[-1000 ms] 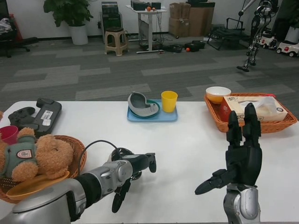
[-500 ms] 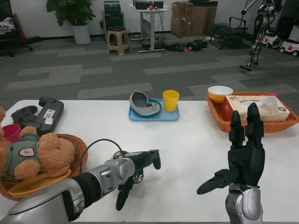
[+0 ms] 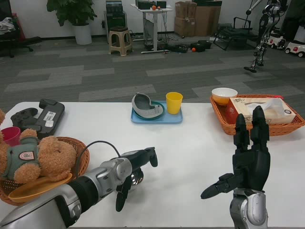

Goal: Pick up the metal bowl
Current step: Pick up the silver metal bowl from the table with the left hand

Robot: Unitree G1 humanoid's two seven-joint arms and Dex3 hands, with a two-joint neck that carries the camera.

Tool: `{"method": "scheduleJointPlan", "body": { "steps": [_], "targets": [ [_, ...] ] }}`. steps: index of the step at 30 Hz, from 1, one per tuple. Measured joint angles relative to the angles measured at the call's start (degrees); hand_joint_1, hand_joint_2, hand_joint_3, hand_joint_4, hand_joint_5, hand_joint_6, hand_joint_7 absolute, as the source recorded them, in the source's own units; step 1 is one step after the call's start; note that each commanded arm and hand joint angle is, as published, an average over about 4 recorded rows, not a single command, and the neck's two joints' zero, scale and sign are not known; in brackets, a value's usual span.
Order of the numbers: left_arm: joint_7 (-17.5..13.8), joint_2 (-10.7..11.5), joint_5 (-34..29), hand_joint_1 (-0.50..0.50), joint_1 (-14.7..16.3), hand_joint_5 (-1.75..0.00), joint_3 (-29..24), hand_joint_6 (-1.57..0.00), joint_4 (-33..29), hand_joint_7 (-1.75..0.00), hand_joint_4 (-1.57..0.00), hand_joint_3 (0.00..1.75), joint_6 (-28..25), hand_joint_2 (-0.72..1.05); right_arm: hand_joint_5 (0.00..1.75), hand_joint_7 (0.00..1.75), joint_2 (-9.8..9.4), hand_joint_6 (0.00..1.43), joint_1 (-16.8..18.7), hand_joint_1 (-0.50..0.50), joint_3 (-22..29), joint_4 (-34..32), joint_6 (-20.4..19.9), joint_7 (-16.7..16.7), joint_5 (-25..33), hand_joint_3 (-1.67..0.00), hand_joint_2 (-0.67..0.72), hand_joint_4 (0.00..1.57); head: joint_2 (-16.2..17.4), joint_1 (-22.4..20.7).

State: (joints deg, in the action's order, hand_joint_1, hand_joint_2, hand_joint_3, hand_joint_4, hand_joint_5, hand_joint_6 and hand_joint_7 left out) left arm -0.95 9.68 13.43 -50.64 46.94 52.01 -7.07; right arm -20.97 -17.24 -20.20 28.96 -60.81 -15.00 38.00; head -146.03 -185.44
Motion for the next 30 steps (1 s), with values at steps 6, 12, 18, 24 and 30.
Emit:
{"method": "scheduleJointPlan", "body": {
  "steps": [6, 12, 18, 24, 30],
  "targets": [
    [-0.3, 1.0, 1.8, -0.5, 2.7, -1.75, -3.0, 0.0, -3.8, -1.54, -0.71, 0.0, -1.6, -0.28, 0.0, 0.09, -0.01, 0.0, 0.2, 0.0, -0.1, 0.0, 0.0, 0.0, 0.0, 0.0, 0.72, 0.0, -0.1, -0.3],
    [-0.6, 2.5, 2.7, -0.5, 5.0, -1.75, -4.8, 0.0, -7.9, -1.54, -0.71, 0.0, -2.2, -0.28, 0.0, 0.1, -0.02, 0.0, 0.3, 0.0, -0.2, 0.0, 0.0, 0.0, 0.1, 0.0, 0.72, 0.0, -0.1, -0.6],
    [-0.8, 2.7, 2.9, -0.5, 5.9, -1.75, -5.7, 0.0, -10.2, -1.54, -0.71, 0.0, -2.3, -0.28, 0.0, 0.07, -0.02, 0.0, 0.3, 0.0, -0.4, 0.0, 0.0, 0.0, 0.1, 0.0, 0.72, 0.0, -0.1, -0.8],
    [-0.9, 3.6, 3.4, -0.5, 7.9, -1.75, -8.1, 0.0, -14.9, -1.47, -0.47, 0.0, -2.5, -0.19, 0.0, 0.14, -0.06, 0.0, 0.4, 0.0, -0.5, 0.0, 0.0, 0.0, 0.1, 0.0, 0.72, 0.0, -0.2, -0.8],
    [-0.9, 4.7, 6.1, -0.5, 14.0, -1.75, -16.8, 0.0, -26.5, -1.17, -0.04, 0.0, -2.6, -0.17, 0.0, 0.1, -0.11, 0.0, 0.5, 0.0, -0.6, -0.1, -0.2, -0.1, 0.2, 0.0, 0.72, 0.0, 0.0, -0.7]
  ]
}}
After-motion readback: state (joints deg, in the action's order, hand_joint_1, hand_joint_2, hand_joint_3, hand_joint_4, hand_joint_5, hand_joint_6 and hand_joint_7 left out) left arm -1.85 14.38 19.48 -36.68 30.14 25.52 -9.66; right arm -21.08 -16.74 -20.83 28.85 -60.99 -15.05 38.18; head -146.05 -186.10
